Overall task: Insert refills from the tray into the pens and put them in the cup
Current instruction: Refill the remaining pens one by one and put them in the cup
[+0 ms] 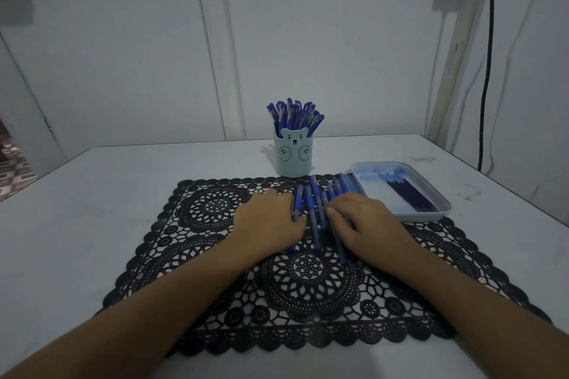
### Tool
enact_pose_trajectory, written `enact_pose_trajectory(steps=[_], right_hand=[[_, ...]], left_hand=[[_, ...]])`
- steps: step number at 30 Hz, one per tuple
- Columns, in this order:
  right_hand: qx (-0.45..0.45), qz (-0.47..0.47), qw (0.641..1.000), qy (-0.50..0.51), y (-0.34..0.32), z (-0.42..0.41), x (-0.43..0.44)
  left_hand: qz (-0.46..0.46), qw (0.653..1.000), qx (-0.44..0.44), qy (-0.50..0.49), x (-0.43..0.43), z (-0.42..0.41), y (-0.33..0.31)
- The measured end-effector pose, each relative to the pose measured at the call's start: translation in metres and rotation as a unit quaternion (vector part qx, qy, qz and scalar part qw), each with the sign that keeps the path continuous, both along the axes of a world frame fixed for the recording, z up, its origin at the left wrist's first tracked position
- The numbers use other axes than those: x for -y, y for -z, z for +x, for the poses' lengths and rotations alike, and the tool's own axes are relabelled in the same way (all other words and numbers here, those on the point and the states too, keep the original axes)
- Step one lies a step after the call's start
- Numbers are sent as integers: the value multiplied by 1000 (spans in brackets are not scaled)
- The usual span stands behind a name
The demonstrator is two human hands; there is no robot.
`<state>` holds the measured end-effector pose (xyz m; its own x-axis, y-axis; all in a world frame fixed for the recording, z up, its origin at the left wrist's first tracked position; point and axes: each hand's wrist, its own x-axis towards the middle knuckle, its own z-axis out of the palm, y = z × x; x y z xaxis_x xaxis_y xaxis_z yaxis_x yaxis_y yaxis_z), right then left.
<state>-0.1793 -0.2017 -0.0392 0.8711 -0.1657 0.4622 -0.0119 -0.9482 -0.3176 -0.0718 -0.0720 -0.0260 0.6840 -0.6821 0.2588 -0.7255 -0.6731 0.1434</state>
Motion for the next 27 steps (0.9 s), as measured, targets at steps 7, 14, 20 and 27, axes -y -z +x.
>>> enact_pose_trajectory(steps=[7,14,20,27], right_hand=[[14,-1,1000,3,-4,-4,0],[17,-68,997,-32,-7,-5,-15],[6,-215,976,-37,-7,-2,-27],[-70,-146,982,-96,-6,-9,-31]], left_hand=[[44,998,48,-27,-11,5,-6],[26,993,107,32,-48,6,2],[-74,976,60,196,-63,-3,16],[-85,969,27,229,-70,0,17]])
